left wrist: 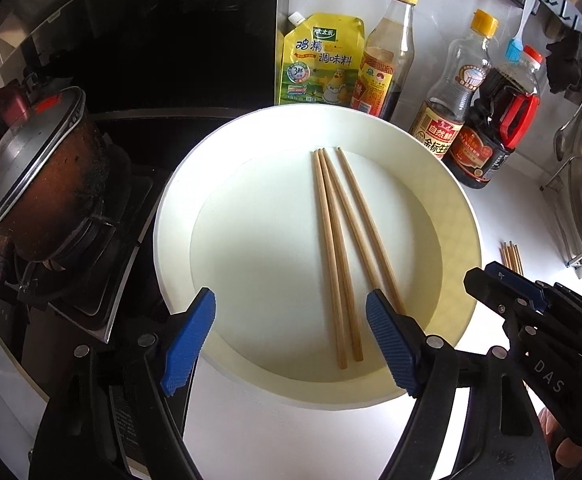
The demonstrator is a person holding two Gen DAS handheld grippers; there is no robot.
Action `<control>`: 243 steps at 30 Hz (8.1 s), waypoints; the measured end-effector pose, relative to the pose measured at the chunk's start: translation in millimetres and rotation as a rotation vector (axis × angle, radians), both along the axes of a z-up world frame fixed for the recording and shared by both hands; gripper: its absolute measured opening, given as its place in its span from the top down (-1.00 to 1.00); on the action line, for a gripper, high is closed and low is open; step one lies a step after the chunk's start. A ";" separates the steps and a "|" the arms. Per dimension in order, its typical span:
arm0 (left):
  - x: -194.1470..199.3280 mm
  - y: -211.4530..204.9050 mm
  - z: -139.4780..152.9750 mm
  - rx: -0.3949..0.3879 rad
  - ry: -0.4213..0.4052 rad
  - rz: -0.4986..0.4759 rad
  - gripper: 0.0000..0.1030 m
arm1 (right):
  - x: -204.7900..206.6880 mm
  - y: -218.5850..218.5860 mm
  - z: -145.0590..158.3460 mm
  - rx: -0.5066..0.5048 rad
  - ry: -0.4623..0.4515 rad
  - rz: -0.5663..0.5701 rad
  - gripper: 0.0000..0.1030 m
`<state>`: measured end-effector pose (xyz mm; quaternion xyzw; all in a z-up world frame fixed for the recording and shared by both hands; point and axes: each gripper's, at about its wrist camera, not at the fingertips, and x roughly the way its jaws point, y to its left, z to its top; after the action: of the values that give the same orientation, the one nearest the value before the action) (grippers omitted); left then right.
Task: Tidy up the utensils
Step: 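Move both open grippers back toward the chopstick row, then close the left gripper on one chopstick while the right gripper grasps another, then carry the chopstick in the left gripper over the basin while the right gripper carries its own, then open the left gripper to drop its chopstick into the basin while the right gripper releases its own, then move both open grippers back to the chopstick row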
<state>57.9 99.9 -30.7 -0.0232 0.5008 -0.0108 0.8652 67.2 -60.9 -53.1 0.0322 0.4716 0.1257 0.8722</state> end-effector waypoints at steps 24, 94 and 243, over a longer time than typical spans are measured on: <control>-47.1 -77.5 12.2 0.018 -0.034 -0.074 -0.60 | -65.1 -86.0 -5.3 -0.008 -0.005 -0.062 0.01; -35.6 -248.2 -86.3 -0.026 0.104 -0.293 -0.78 | -75.8 -244.3 -99.9 -0.192 0.062 -0.244 -0.10; 28.7 11.2 2.8 -0.004 -0.012 0.036 -0.48 | 18.7 -0.2 3.4 -0.012 -0.013 0.021 0.36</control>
<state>86.7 111.1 -27.9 -0.0339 0.4952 0.0036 0.8681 85.9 -61.2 -49.7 0.0211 0.4670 0.1324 0.8740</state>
